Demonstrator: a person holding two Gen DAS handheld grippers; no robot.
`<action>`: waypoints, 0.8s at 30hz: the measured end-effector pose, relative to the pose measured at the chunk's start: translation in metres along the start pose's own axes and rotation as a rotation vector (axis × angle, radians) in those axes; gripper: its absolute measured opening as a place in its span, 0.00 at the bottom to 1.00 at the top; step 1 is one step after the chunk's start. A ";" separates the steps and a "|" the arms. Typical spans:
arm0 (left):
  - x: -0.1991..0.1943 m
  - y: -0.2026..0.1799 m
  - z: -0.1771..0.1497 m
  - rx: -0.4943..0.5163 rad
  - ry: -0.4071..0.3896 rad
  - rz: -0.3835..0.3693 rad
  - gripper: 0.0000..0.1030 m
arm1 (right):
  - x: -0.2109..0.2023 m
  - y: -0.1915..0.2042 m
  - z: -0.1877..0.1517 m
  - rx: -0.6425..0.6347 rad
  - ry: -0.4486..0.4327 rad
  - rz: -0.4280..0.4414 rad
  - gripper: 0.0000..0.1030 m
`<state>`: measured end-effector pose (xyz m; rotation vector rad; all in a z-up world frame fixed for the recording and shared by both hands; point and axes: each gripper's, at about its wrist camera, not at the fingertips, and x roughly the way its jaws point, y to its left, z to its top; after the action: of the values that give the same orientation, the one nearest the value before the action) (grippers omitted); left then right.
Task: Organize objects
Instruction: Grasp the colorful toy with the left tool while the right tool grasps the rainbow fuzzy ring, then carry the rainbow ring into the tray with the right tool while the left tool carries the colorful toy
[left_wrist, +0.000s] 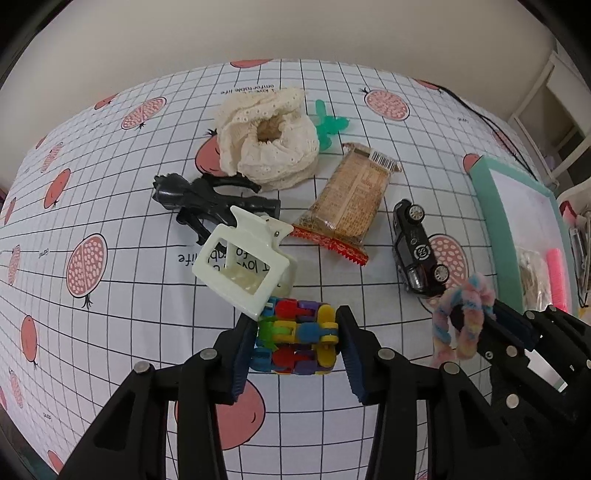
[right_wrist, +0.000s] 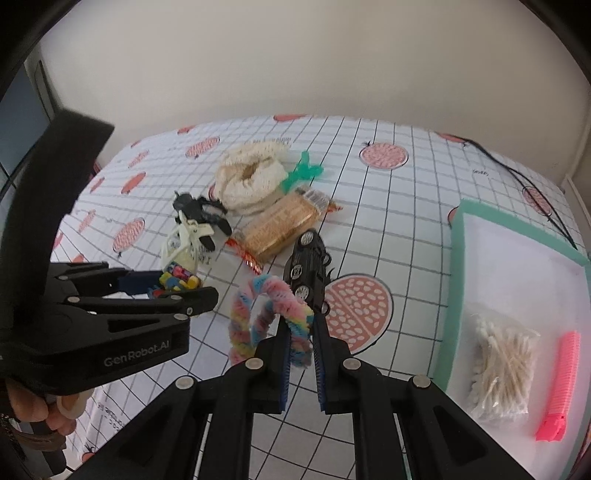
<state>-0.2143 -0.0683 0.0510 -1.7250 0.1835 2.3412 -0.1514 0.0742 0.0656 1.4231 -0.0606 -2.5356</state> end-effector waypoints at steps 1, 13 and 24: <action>0.001 -0.005 0.002 0.229 0.001 -0.069 0.44 | -0.003 -0.001 0.001 0.004 -0.009 0.002 0.11; -0.037 -0.043 0.000 0.232 -0.100 -0.066 0.44 | -0.034 -0.040 0.002 0.102 -0.082 -0.026 0.11; -0.067 -0.103 -0.013 0.305 -0.197 -0.150 0.44 | -0.070 -0.110 -0.006 0.236 -0.128 -0.111 0.11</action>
<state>-0.1574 0.0206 0.1146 -1.3129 0.3443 2.2207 -0.1308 0.1972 0.1048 1.3761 -0.3211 -2.7862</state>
